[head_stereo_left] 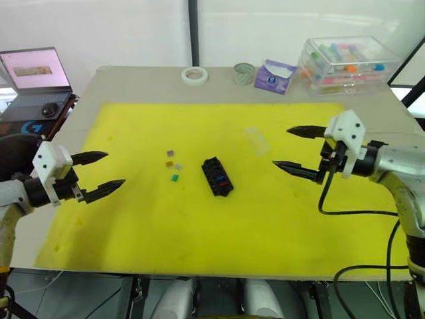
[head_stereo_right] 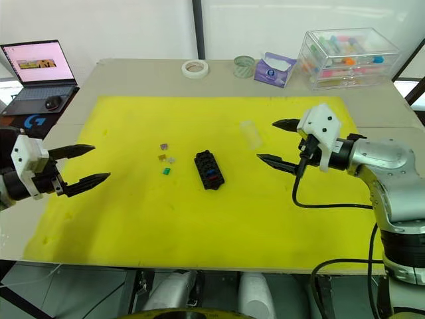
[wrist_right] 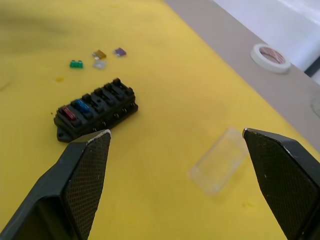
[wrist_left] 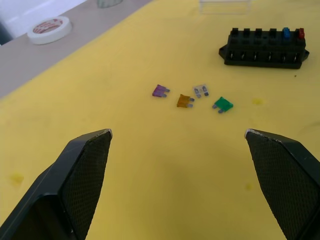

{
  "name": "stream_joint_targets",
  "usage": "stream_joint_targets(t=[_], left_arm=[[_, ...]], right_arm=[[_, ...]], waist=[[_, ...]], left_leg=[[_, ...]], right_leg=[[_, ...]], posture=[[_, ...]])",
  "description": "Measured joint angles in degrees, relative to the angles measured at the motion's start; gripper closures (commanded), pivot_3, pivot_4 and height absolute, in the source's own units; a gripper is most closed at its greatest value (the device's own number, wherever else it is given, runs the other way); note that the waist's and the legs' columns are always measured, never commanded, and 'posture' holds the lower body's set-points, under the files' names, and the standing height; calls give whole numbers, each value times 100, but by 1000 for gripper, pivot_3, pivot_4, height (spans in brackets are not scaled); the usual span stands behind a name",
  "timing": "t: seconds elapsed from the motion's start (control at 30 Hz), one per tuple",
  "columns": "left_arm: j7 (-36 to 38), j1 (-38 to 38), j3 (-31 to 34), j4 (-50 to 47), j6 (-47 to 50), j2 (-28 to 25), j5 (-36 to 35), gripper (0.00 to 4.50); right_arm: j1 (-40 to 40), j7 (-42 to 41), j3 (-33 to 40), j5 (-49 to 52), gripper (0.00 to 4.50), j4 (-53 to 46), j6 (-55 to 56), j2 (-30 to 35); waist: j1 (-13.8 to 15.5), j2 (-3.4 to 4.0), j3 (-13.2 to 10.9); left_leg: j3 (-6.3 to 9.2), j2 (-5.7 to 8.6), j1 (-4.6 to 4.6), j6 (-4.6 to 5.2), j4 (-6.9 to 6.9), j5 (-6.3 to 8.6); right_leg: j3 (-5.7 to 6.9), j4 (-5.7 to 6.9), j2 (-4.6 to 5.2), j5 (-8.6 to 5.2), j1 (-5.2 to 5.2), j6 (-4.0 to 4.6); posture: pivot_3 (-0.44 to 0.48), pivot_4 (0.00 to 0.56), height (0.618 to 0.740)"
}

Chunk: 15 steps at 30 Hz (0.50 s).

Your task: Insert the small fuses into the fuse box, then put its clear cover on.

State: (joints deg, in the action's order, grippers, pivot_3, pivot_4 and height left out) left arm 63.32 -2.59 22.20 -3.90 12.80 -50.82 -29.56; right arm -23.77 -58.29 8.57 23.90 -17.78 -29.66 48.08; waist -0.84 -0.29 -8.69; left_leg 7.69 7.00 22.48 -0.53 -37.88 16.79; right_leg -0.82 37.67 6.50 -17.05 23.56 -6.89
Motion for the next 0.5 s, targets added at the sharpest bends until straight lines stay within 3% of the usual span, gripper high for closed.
stream_joint_targets(t=[0.3,0.5], left_arm=[[-714,491,366,-877,1908,218,-1195,0],[-1219,270,397,-861,3508,364,-2323,0]], right_arm=[[-1509,-374,-1459,-22,22,72,9,-599],[-2060,-526,-2122,-253,22,260,89,-932]], waist=[[9,3,-3],[31,1,-4]], left_leg=[[-1,-4,0,0,-2,0],[3,-2,0,0,-8,0]], right_leg=[[1,1,-3,0,-1,0],[2,3,-3,0,-2,0]], posture=[[0,150,740],[0,150,740]])
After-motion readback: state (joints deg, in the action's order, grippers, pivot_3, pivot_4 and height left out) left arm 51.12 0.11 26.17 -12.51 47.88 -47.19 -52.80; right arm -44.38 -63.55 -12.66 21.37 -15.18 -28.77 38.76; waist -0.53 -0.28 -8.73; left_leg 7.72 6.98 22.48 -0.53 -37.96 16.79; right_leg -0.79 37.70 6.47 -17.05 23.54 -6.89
